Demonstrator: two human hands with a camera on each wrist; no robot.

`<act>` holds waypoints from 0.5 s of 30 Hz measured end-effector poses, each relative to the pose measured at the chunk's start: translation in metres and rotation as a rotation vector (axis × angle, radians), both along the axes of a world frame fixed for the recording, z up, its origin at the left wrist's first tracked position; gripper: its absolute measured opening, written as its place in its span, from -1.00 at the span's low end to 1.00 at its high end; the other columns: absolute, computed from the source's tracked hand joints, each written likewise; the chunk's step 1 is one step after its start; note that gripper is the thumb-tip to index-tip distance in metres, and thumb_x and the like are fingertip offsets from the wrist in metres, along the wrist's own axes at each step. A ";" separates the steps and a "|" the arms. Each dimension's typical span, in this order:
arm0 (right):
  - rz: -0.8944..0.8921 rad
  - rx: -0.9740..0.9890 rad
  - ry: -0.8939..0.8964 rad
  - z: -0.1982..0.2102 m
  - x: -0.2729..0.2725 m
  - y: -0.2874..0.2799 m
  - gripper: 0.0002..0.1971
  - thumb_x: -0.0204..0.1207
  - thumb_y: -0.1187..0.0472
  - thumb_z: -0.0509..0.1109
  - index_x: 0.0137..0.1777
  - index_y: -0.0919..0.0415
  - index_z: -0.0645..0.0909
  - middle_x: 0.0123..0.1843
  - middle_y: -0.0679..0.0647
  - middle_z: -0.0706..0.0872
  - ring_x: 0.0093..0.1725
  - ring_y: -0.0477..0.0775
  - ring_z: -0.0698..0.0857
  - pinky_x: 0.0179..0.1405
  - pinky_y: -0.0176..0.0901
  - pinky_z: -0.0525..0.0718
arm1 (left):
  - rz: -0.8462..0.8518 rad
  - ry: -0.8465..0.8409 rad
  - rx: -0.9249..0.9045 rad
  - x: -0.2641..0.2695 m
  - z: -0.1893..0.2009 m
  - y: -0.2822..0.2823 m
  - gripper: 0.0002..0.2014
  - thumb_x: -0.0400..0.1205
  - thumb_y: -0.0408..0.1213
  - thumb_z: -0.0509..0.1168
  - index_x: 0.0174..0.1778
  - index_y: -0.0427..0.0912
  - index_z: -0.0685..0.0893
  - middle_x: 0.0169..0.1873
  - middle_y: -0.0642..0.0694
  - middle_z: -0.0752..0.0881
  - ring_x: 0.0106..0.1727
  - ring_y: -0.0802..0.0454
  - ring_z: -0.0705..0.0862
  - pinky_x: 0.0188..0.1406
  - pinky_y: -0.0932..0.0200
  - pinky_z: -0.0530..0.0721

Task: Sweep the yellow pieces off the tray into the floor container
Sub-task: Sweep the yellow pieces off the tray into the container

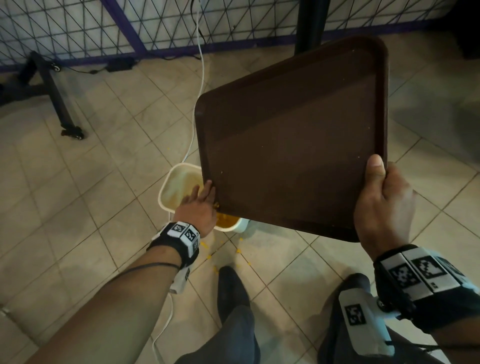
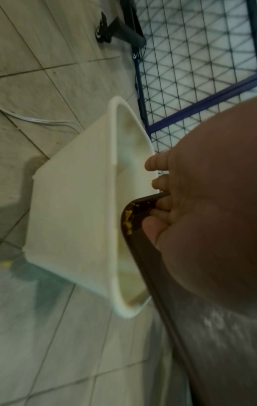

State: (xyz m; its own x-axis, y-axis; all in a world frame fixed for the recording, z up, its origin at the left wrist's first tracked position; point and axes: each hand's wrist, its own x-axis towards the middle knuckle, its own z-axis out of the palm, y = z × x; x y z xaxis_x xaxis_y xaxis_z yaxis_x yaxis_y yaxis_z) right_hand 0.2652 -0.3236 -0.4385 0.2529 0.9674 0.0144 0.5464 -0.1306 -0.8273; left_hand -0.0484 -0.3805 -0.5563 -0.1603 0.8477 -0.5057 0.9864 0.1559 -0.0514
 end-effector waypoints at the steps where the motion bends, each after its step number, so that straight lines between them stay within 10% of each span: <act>1: 0.001 0.009 -0.008 0.000 0.000 0.000 -0.49 0.73 -0.12 0.00 -0.06 0.30 0.57 -0.33 0.04 0.59 -0.33 0.13 0.56 -0.34 0.06 0.54 | -0.041 0.000 -0.043 0.004 -0.003 -0.008 -0.39 0.74 -0.12 -0.01 0.73 -0.12 0.02 0.74 -0.08 0.00 0.71 -0.25 0.07 0.58 -0.19 0.29; 6: 0.009 0.027 -0.050 0.000 0.003 -0.002 -0.48 0.73 -0.13 -0.01 -0.06 0.31 0.56 -0.29 0.15 0.63 -0.30 0.23 0.59 -0.29 0.21 0.61 | 0.054 -0.052 0.074 0.009 0.006 -0.031 -0.42 0.67 -0.21 0.09 0.67 0.01 0.27 0.60 0.00 0.42 0.66 -0.10 0.28 0.37 -0.18 0.56; 15: 0.025 0.027 -0.046 0.001 0.001 -0.002 -0.50 0.74 -0.10 0.02 -0.07 0.31 0.56 -0.39 -0.01 0.54 -0.36 0.18 0.56 -0.36 0.15 0.57 | -0.065 -0.029 0.034 0.018 -0.001 -0.036 -0.41 0.63 -0.22 0.12 0.64 -0.07 0.30 0.65 -0.03 0.34 0.62 -0.22 0.31 0.39 -0.18 0.55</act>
State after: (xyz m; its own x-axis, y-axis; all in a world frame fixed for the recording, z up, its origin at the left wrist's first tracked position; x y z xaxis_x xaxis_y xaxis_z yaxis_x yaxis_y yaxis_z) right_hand 0.2663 -0.3252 -0.4374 0.2268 0.9726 0.0517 0.5868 -0.0941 -0.8042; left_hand -0.0307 -0.4166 -0.5577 -0.0898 0.8727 -0.4800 0.9956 0.0924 -0.0181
